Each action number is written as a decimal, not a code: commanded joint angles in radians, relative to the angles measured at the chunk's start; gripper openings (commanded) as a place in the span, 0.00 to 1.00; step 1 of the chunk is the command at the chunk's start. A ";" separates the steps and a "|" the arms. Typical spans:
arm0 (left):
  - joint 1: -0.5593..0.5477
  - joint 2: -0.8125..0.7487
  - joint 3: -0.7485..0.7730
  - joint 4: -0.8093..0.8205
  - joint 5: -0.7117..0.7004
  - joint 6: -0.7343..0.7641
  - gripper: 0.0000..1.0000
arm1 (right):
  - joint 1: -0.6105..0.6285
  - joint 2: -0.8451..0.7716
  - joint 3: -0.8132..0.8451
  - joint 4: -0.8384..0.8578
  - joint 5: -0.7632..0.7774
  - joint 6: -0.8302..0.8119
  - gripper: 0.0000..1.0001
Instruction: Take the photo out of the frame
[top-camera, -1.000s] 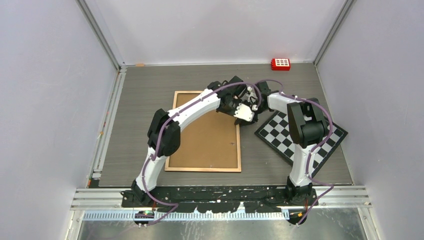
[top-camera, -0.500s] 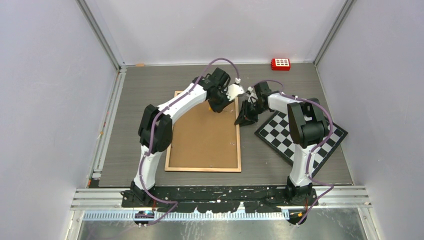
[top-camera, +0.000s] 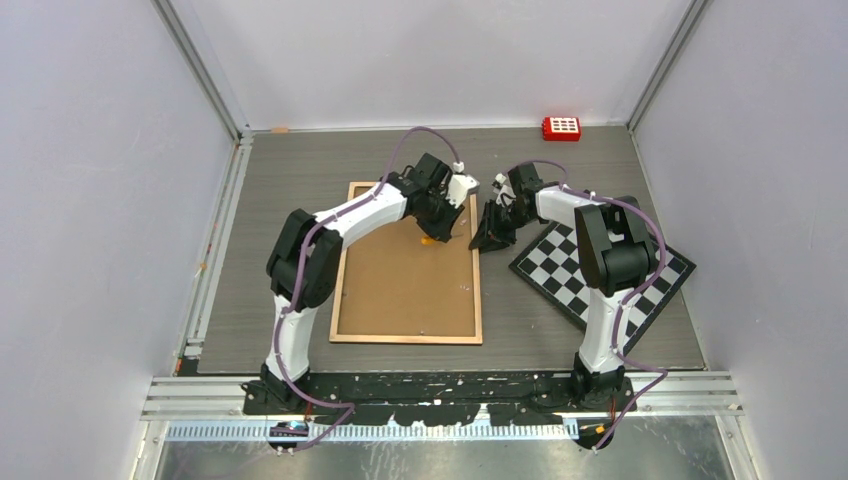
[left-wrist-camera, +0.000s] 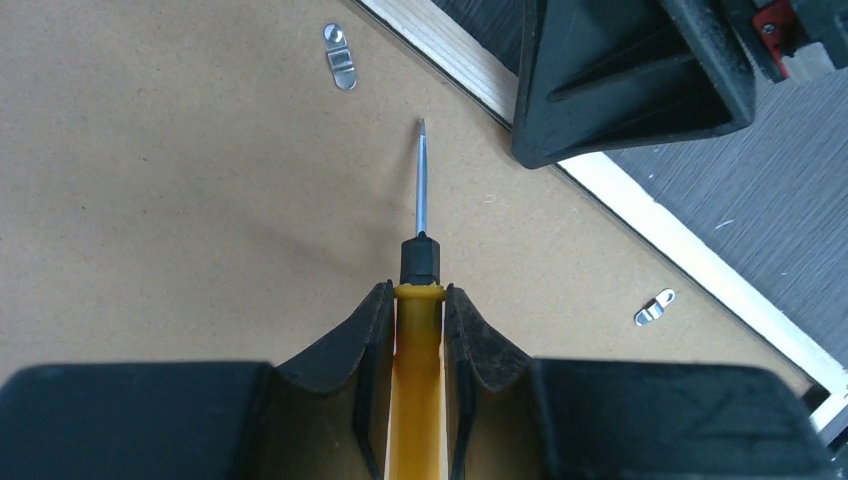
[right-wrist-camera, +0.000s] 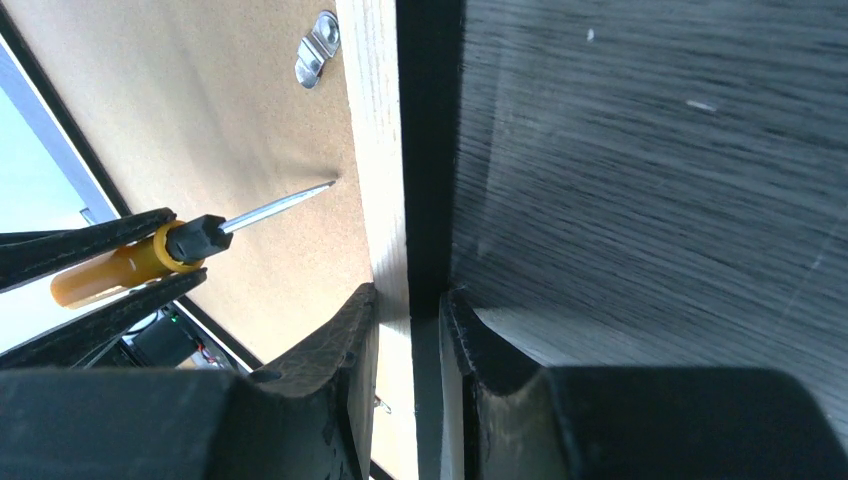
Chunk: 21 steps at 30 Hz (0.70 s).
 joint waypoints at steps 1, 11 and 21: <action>0.009 -0.075 -0.041 0.140 0.046 -0.070 0.00 | 0.011 -0.018 -0.022 0.017 -0.001 0.022 0.19; 0.011 -0.043 -0.077 0.184 -0.011 -0.066 0.00 | 0.010 -0.017 -0.023 0.014 0.006 0.018 0.19; 0.028 -0.020 -0.046 0.156 -0.124 -0.073 0.00 | 0.011 -0.018 -0.023 0.012 0.015 0.015 0.19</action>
